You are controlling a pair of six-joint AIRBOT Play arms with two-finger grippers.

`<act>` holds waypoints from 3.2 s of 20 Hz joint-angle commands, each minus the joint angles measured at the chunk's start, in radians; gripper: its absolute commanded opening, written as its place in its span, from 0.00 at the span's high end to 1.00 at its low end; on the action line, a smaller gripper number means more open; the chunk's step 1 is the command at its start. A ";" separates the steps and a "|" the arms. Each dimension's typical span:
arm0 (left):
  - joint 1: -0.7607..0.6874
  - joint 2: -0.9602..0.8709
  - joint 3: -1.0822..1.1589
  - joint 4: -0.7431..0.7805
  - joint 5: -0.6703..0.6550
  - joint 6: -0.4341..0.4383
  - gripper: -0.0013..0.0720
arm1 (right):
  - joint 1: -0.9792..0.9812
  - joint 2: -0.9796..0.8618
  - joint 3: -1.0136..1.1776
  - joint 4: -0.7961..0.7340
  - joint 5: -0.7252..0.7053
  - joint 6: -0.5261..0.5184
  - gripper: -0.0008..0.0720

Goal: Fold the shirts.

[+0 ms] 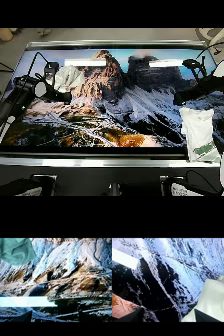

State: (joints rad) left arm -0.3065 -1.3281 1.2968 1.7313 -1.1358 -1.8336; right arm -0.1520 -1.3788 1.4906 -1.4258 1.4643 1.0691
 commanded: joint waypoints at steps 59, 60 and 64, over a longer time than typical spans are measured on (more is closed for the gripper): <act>0.392 -0.074 0.017 -0.260 -0.303 0.184 0.00 | 0.000 0.226 -0.396 0.293 0.060 -0.155 0.07; 0.451 -0.074 -0.045 -0.316 -0.280 0.185 0.00 | 0.000 0.207 -0.414 0.317 0.053 -0.169 0.07; 0.500 -0.076 -0.227 -0.405 -0.114 0.186 0.00 | 0.000 0.165 -0.449 0.314 0.024 -0.204 0.07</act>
State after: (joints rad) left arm 0.1215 -1.4021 1.1950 1.3815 -1.3388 -1.6375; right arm -0.1520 -1.1713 1.0801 -1.1439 1.4975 0.9001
